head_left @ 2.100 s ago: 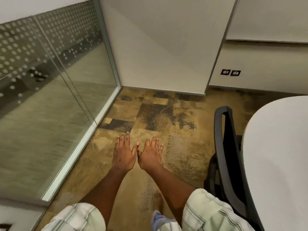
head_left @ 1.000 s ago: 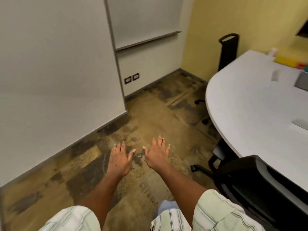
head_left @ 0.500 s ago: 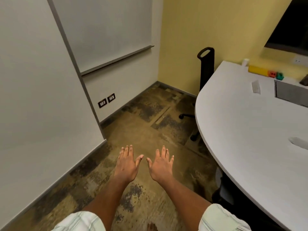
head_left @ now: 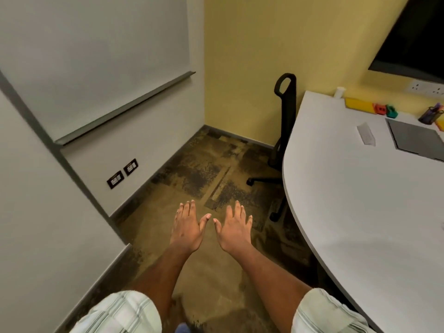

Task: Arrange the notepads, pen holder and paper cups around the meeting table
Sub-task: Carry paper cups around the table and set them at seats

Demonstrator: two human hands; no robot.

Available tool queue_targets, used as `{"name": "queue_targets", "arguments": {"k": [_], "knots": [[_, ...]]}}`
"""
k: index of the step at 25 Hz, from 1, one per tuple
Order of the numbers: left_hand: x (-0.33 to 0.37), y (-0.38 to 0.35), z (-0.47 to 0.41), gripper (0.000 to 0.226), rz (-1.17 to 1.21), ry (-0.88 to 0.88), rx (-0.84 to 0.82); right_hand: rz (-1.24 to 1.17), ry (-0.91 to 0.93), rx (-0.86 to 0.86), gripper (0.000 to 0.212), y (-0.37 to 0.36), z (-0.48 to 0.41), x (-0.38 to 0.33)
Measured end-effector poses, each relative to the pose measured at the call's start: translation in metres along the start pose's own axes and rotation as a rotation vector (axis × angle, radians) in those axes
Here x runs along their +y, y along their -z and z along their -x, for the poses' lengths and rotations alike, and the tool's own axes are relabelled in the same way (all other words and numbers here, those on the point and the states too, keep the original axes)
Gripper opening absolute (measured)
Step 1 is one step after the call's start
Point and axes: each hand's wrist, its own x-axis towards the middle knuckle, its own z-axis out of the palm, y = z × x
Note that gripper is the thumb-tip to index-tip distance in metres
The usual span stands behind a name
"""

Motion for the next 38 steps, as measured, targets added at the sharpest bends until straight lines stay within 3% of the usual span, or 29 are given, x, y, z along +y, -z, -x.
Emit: {"name": "queue_targets", "arguments": {"k": [12, 18, 27, 38], "knots": [[-0.012, 0.032, -0.319, 0.074, -0.03, -0.245, -0.13, -0.064, -0.256, 0.099, 0.068, 0.05, -0.265, -0.07], [0.02, 0.015, -0.473, 0.073, -0.017, -0.314, -0.117, -0.07, -0.242, 0.113, 0.068, 0.074, -0.416, -0.055], [0.102, 0.008, -0.699, 0.073, -0.066, -0.286, -0.063, -0.095, -0.203, 0.13, 0.07, 0.165, -0.646, -0.021], [0.168, -0.053, -0.99, 0.074, -0.129, -0.472, -0.264, -0.129, -0.424, 0.161, 0.07, 0.213, -0.903, 0.024]]}}
